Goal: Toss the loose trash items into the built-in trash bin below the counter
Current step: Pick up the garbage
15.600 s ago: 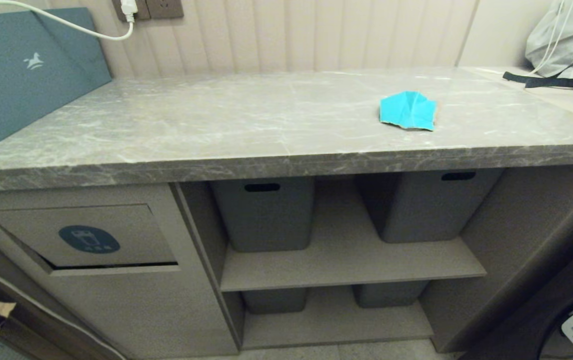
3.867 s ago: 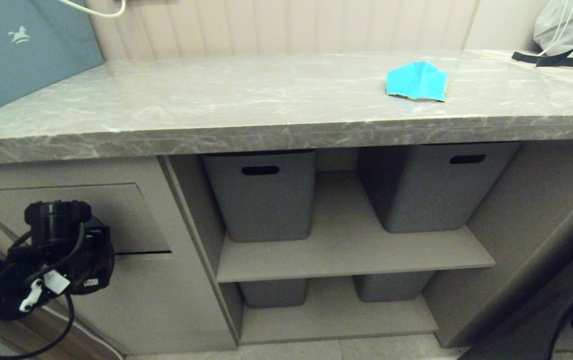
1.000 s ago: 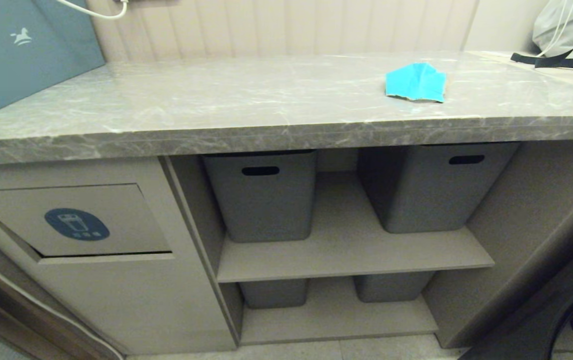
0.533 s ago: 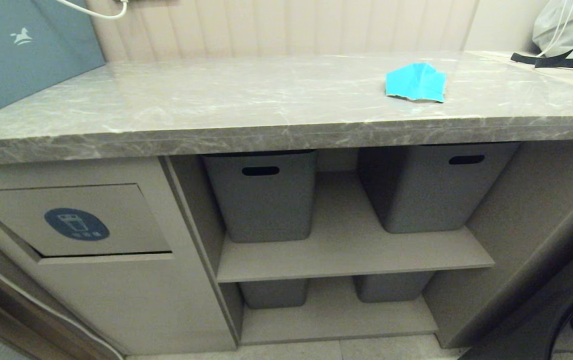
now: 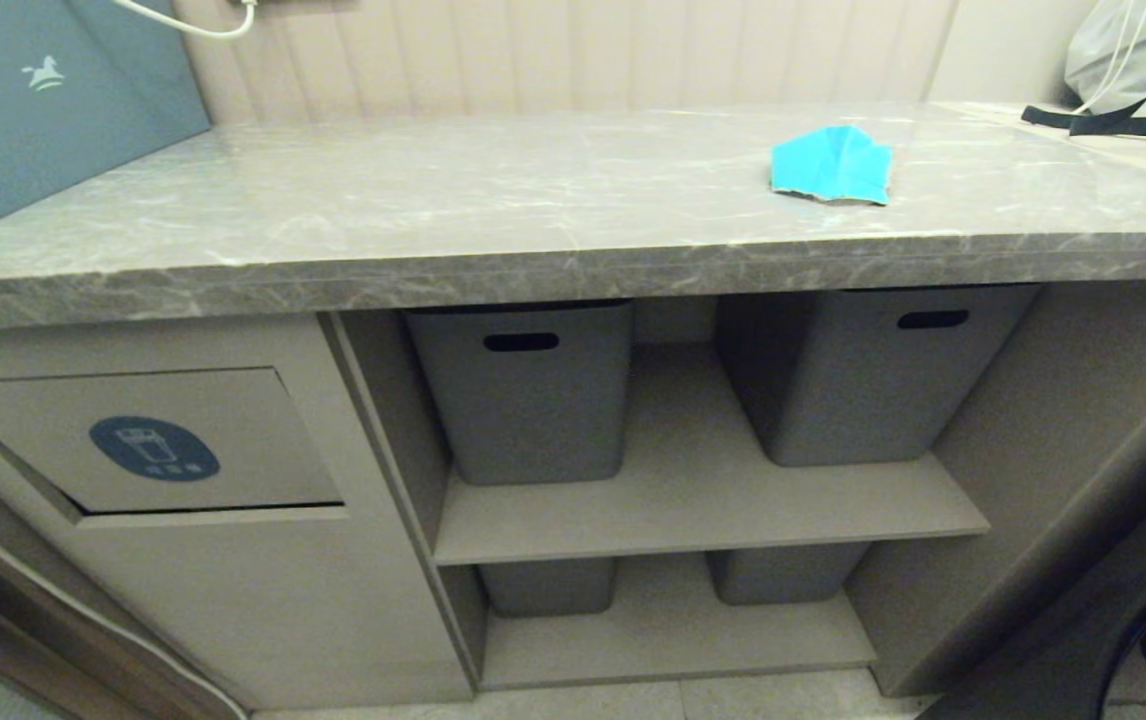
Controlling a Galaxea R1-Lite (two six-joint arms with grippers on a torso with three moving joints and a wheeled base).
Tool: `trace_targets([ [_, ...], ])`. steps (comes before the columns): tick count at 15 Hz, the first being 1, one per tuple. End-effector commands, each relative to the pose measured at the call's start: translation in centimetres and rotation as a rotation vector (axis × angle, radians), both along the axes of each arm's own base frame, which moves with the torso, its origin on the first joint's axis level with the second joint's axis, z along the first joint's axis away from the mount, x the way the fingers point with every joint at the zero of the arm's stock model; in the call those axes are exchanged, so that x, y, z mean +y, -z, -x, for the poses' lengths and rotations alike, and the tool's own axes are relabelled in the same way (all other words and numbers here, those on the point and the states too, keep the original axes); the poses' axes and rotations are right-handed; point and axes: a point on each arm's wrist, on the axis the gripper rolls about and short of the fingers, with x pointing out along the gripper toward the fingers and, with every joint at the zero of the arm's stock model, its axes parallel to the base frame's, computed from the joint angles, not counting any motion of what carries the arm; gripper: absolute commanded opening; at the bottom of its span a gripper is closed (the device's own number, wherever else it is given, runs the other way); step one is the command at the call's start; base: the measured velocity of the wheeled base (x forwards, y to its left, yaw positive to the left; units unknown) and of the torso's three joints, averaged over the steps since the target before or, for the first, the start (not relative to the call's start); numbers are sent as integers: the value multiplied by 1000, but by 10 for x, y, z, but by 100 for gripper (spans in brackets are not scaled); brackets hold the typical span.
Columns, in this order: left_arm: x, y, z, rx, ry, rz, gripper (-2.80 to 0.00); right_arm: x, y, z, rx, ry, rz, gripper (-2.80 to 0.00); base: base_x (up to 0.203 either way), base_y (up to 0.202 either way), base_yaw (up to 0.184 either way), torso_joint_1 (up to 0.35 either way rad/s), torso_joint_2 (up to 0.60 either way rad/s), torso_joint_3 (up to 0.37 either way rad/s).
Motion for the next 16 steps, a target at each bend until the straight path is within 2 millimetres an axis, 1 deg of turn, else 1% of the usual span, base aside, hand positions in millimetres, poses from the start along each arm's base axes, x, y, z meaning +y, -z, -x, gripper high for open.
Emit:
trace_targets([
  [1, 0, 2, 18, -32, 8, 0, -280, 0, 0, 0, -2, -1, 0, -280, 0, 0, 0, 0, 0, 0],
  [2, -1, 3, 18, -23, 27, -3, -280, 0, 0, 0, -2, -2, 0, -280, 0, 0, 0, 0, 0, 0],
  [4, -3, 10, -2, 49, 125, -6, -280, 0, 0, 0, -2, -2, 0, -280, 0, 0, 0, 0, 0, 0],
  [6, -4, 21, -11, 105, 164, 6, -280, 0, 0, 0, -4, -1, 2, -280, 0, 0, 0, 0, 0, 0],
  [7, -4, 33, -16, 143, 167, 11, -280, 0, 0, 0, -2, -2, 0, -280, 0, 0, 0, 0, 0, 0],
  [8, -5, 40, -17, 161, 170, 17, -280, 0, 0, 0, -2, -1, 0, -280, 0, 0, 0, 0, 0, 0],
  [9, -4, 49, -15, 177, 170, 21, -280, 0, 0, 0, -2, -2, 0, -280, 0, 0, 0, 0, 0, 0],
  [11, -4, 52, -5, 162, 142, -1, -280, 0, 0, 0, -2, -1, 1, -280, 0, 0, 0, 0, 0, 0],
  [12, -3, 57, -4, 181, 99, -34, -280, 0, 0, 0, -2, -1, 0, -280, 0, 0, 0, 0, 0, 0],
  [15, -1, 80, 2, 242, 3, -109, -280, 0, 0, 0, -2, -1, 0, -280, 0, 0, 0, 0, 0, 0],
  [16, -1, 89, 8, 263, -14, -139, -280, 0, 0, 0, -2, -2, 0, -280, 0, 0, 0, 0, 0, 0],
])
